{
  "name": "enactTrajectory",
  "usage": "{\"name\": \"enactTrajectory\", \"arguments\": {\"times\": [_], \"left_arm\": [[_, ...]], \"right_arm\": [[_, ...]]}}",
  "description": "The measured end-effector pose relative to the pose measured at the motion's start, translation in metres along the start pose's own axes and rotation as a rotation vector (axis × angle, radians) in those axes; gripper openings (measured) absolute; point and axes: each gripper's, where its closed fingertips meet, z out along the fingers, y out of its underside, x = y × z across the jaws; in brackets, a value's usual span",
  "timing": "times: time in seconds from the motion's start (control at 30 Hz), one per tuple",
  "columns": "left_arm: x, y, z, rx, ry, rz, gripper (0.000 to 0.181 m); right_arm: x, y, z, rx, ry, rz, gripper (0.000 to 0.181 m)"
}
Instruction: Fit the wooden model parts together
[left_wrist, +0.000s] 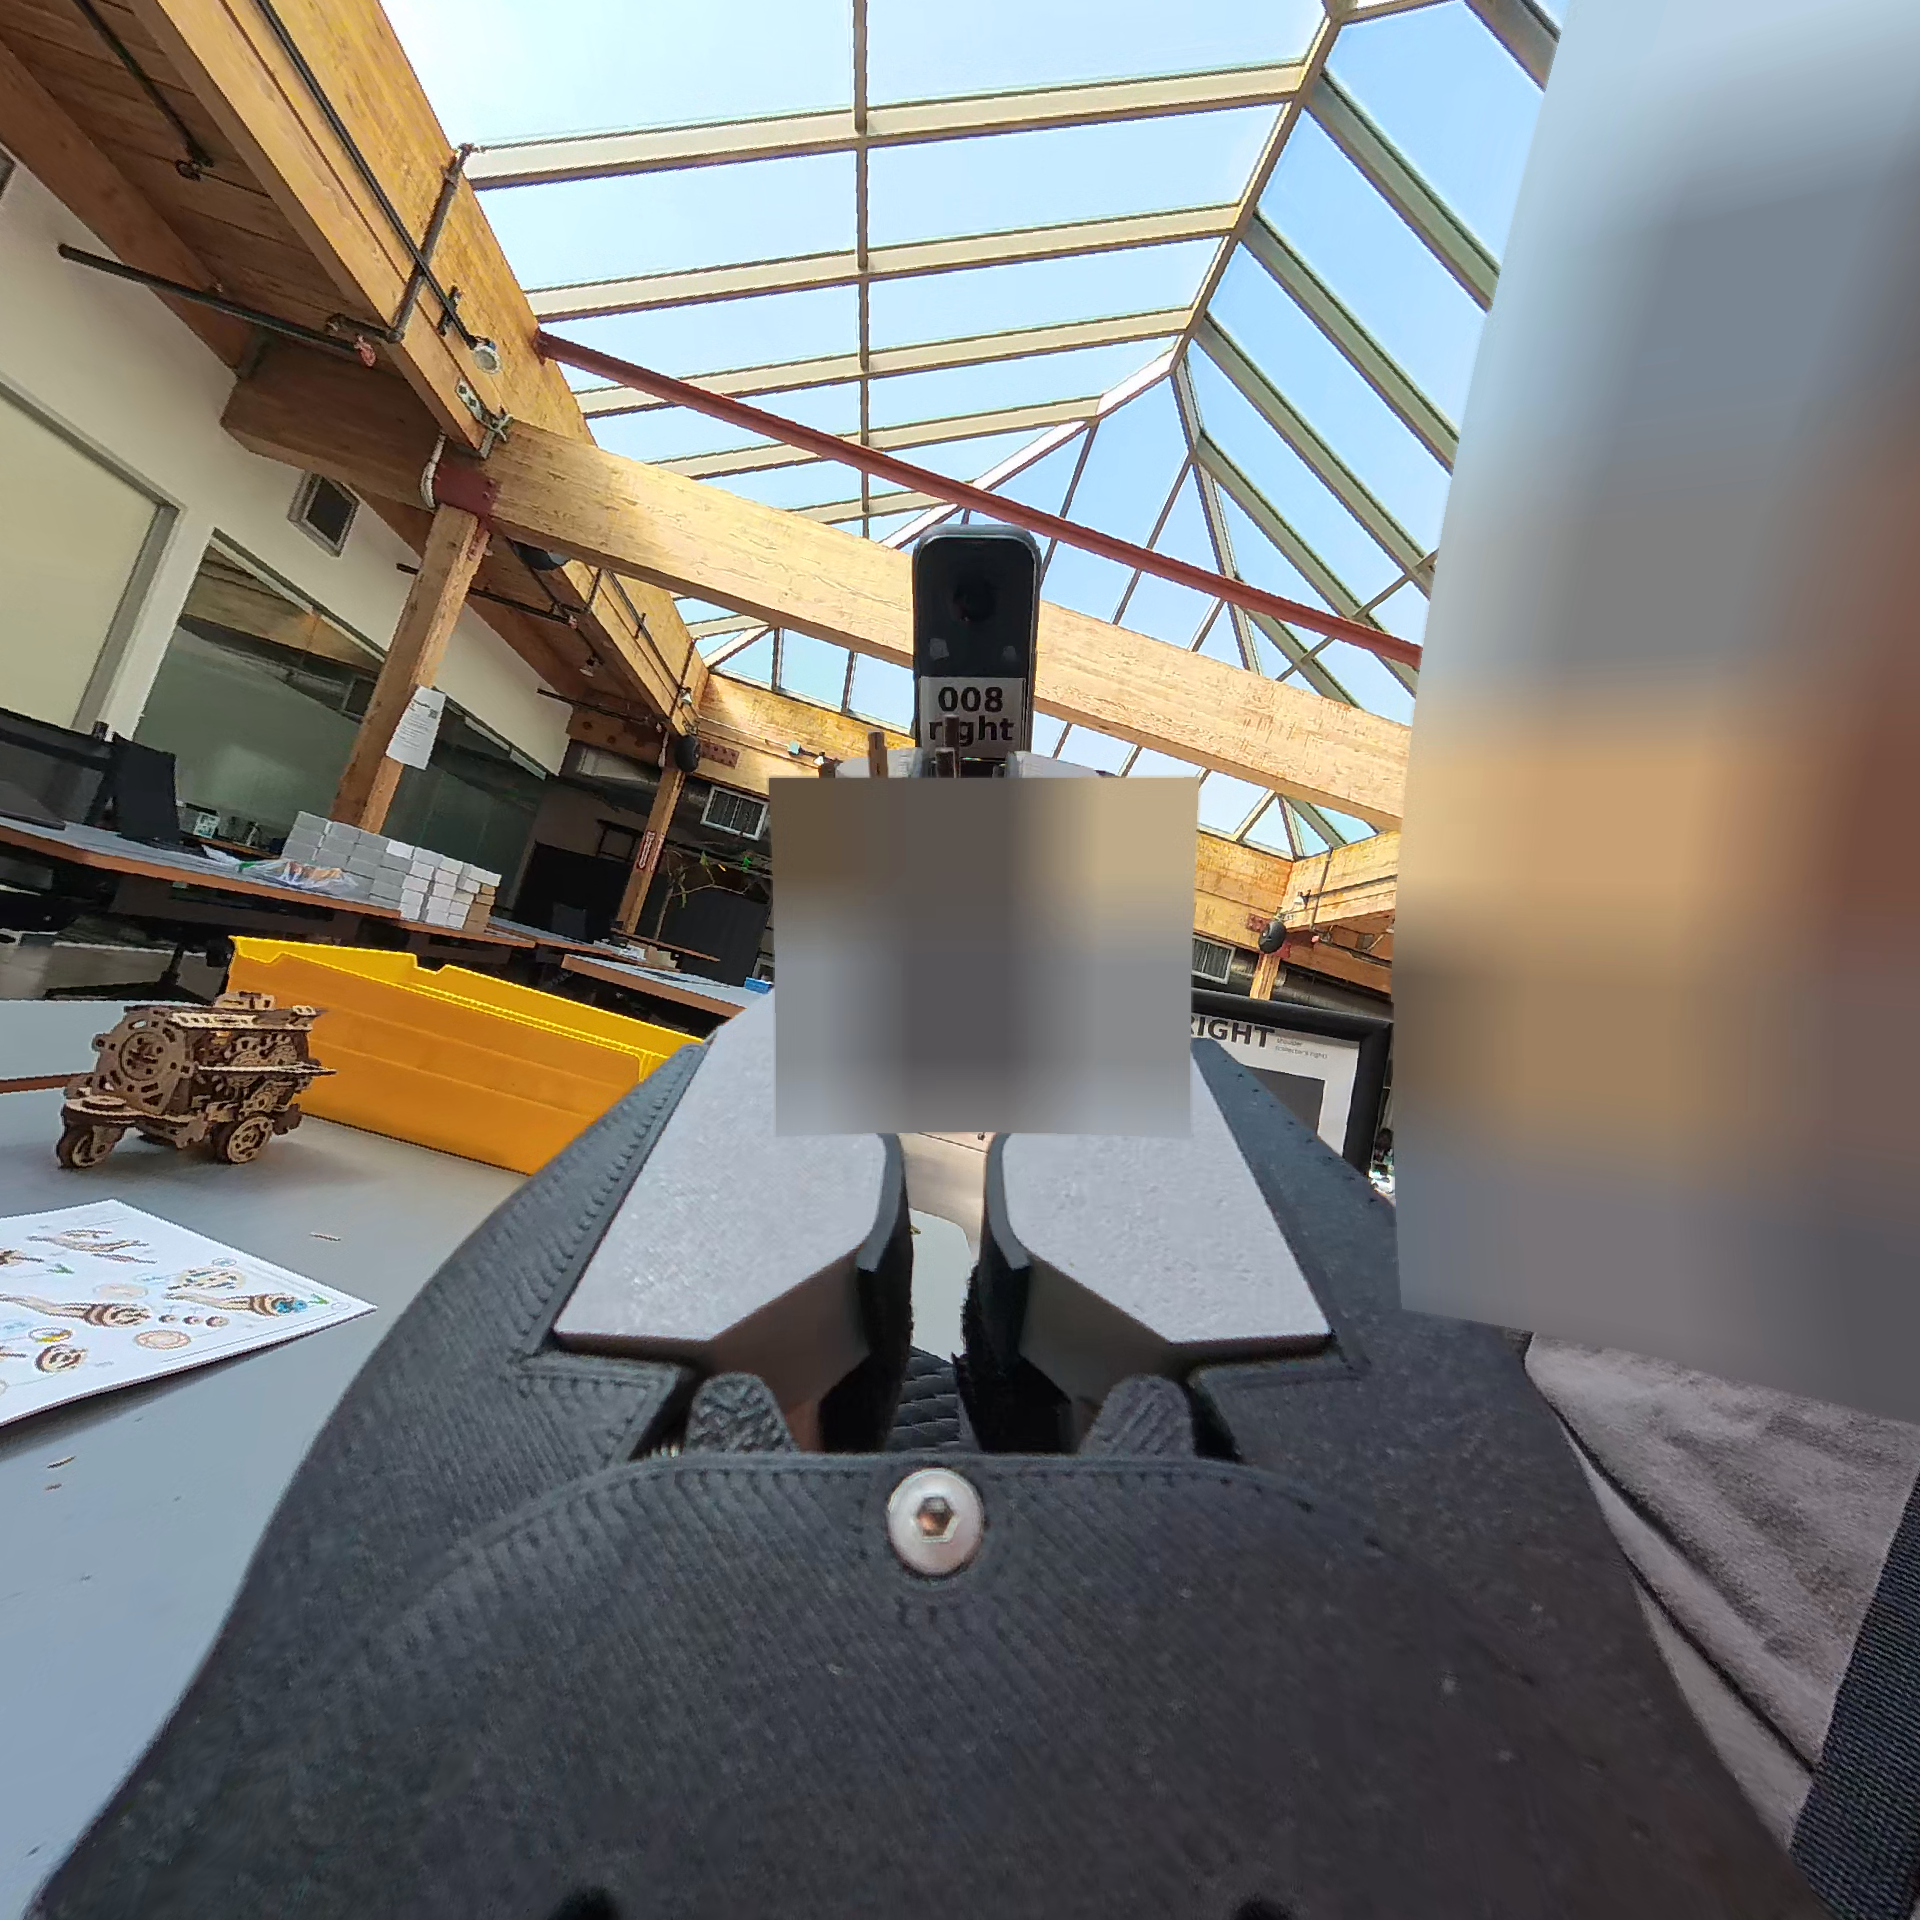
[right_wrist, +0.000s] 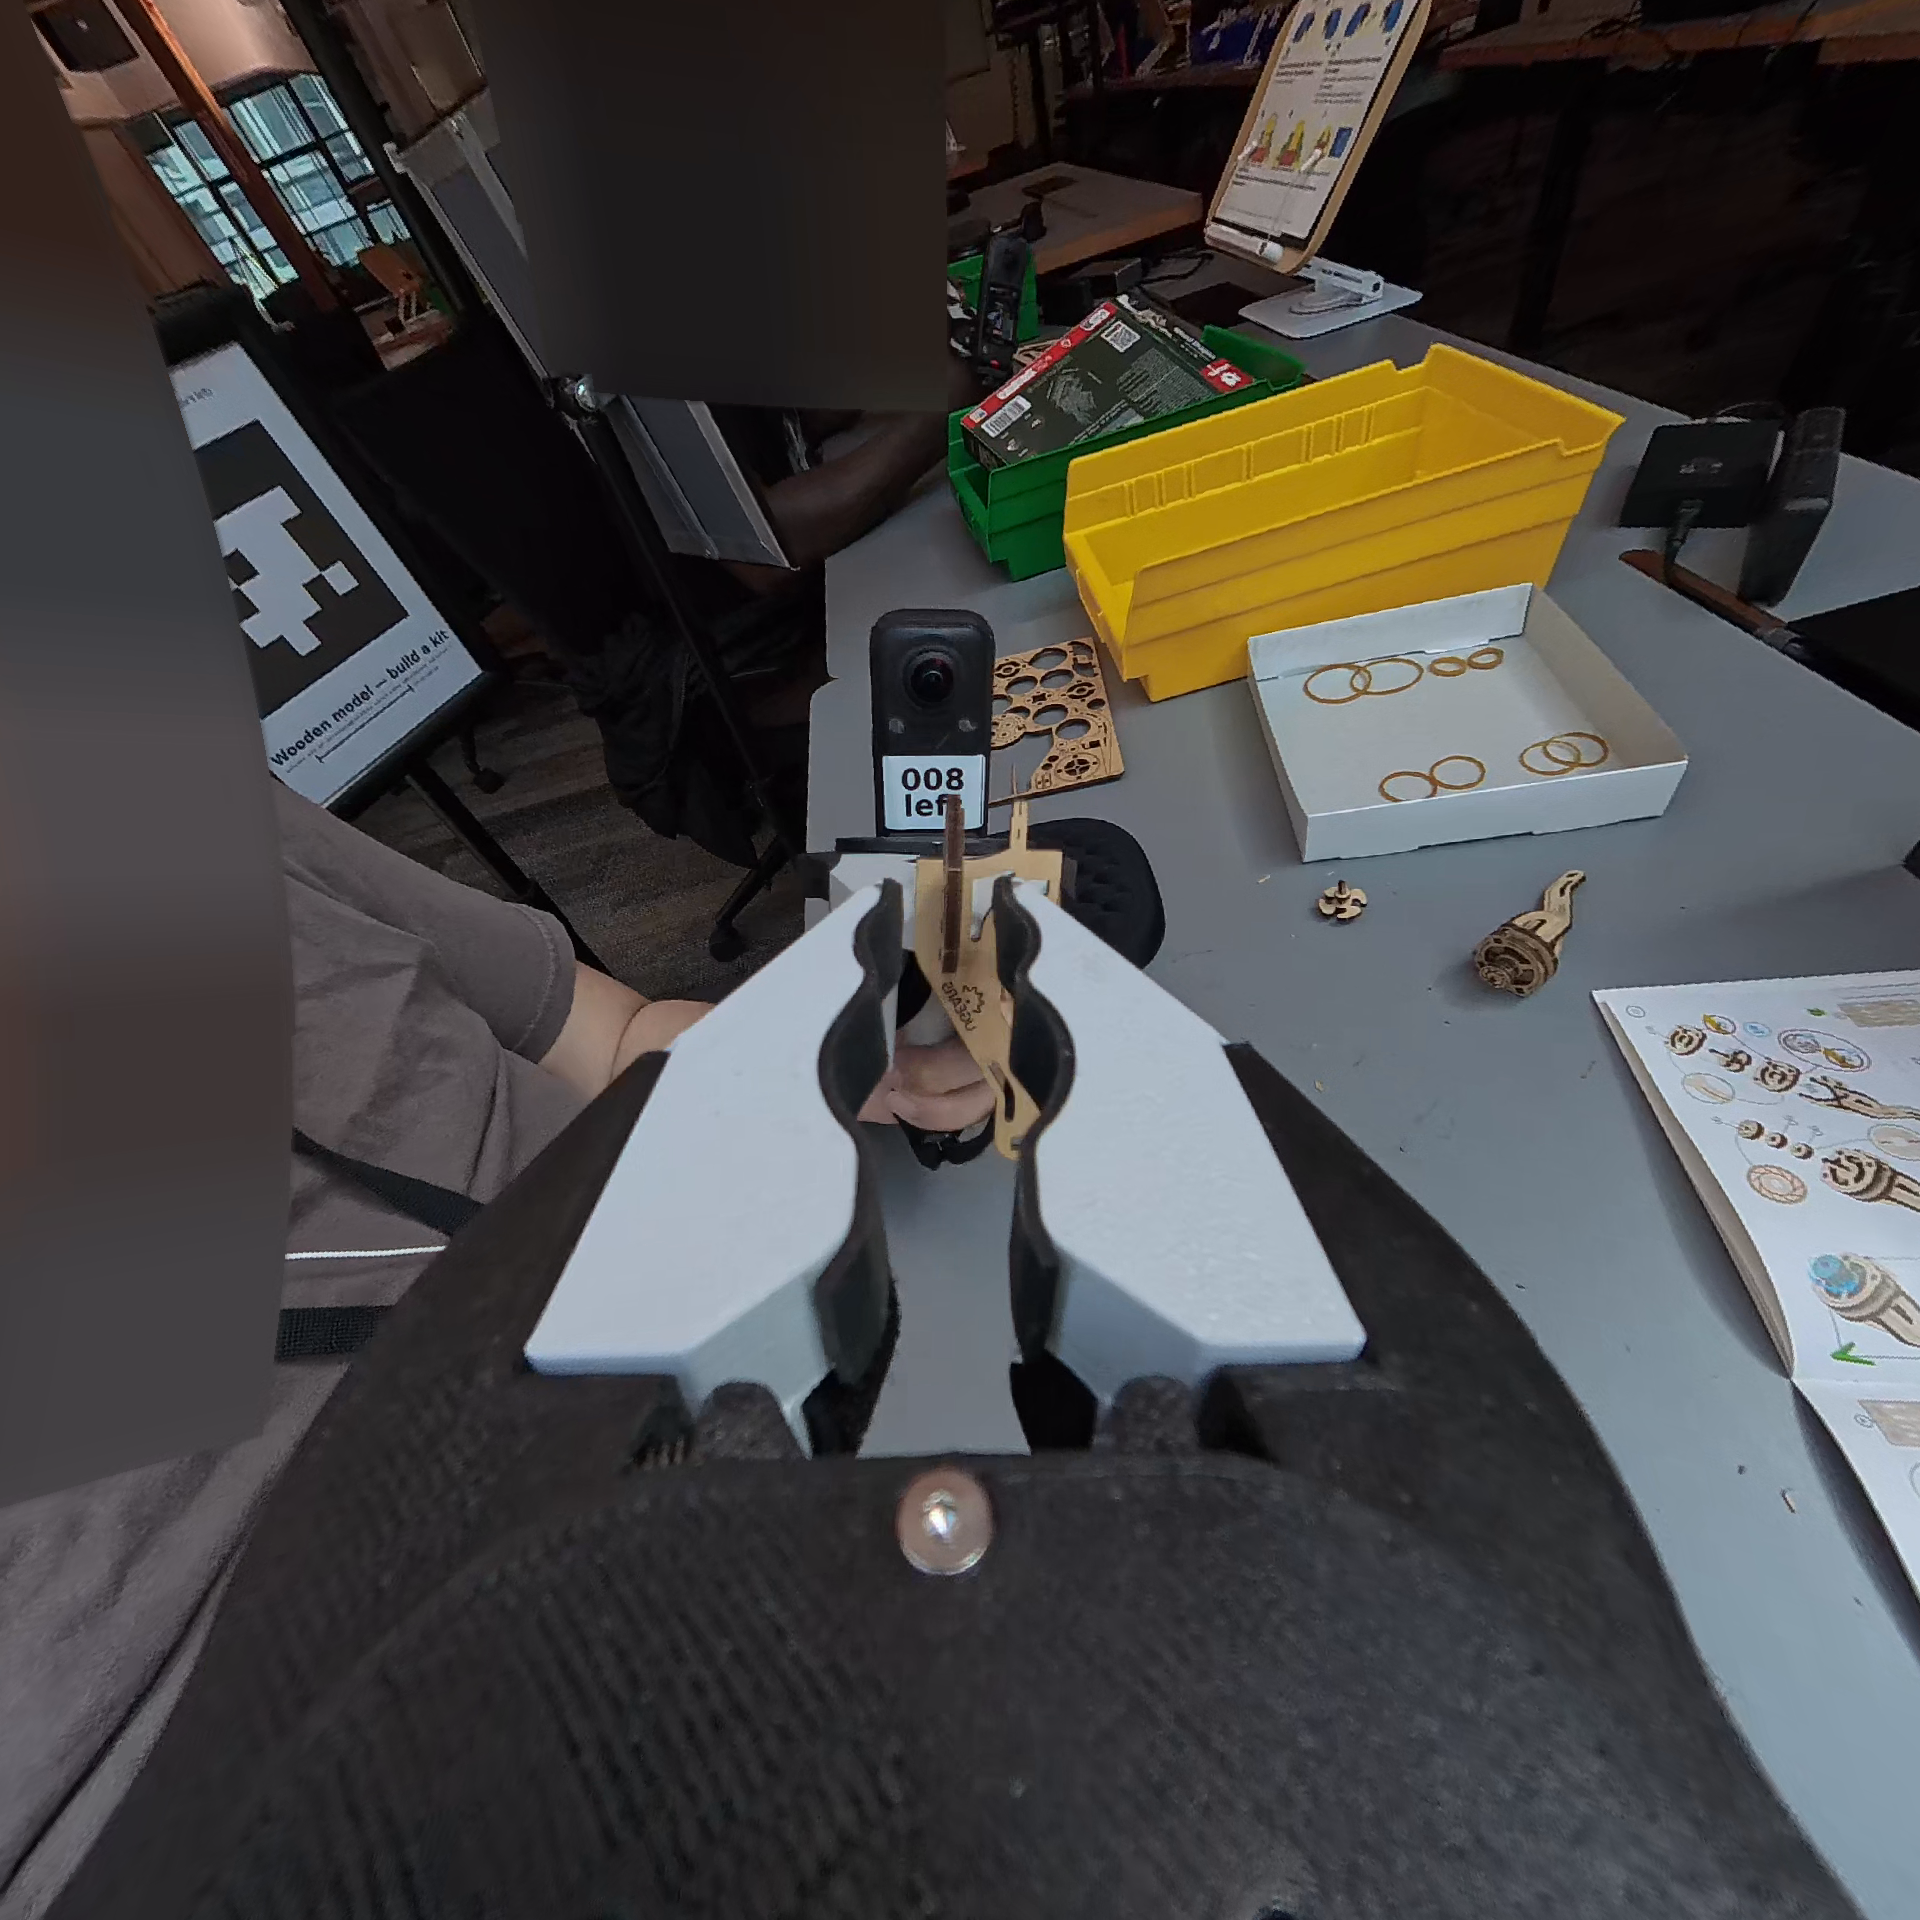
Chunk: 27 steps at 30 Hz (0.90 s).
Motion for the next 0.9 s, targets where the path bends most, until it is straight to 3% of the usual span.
{"name": "enactTrajectory", "arguments": {"times": [0.07,0.13,0.5,0.6,0.9], "left_arm": [[0.001,0.001,0.000,-0.004,0.003,0.007,0.001],[0.002,0.001,0.001,-0.009,0.005,0.011,0.000],[0.004,0.005,0.003,-0.031,-0.009,0.062,0.001],[0.004,0.003,0.003,-0.024,-0.025,0.091,0.010],[0.008,0.012,0.004,-0.082,-0.001,0.096,0.000]], "right_arm": [[0.001,0.002,0.000,-0.023,0.008,-0.014,0.016],[-0.002,0.006,0.002,-0.055,-0.006,-0.023,0.002],[-0.004,0.007,-0.002,-0.026,-0.008,-0.007,0.002],[-0.003,0.012,-0.005,-0.037,0.003,-0.004,0.002],[-0.008,0.025,-0.008,-0.019,-0.039,0.029,0.002]]}}
